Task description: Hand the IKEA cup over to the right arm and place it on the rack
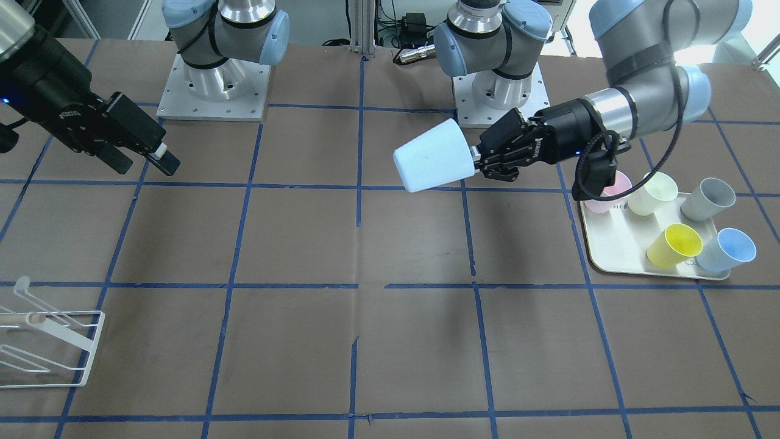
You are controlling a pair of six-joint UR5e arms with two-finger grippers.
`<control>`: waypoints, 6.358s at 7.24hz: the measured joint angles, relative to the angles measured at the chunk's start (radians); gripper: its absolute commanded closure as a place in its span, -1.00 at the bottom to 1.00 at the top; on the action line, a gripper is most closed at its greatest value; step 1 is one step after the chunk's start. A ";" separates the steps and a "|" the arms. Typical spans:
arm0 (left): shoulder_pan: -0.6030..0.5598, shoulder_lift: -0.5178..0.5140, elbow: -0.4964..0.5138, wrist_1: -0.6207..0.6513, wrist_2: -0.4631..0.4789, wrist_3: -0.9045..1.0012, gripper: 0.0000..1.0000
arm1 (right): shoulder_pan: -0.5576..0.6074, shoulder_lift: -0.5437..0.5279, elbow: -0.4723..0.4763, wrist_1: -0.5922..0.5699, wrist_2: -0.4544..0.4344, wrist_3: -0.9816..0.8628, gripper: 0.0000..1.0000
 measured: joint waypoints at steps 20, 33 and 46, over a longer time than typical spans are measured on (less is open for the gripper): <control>-0.409 -0.106 -0.071 0.045 -0.508 -0.053 1.00 | 0.003 -0.089 0.126 0.524 0.654 -0.018 -0.99; -0.308 -0.088 -0.048 0.057 -0.466 -0.131 -1.00 | -0.013 -0.080 0.100 0.506 0.629 -0.009 0.48; -0.248 -0.098 0.136 0.416 1.190 -0.494 -1.00 | -0.054 0.118 0.093 -0.309 -0.521 -0.225 1.00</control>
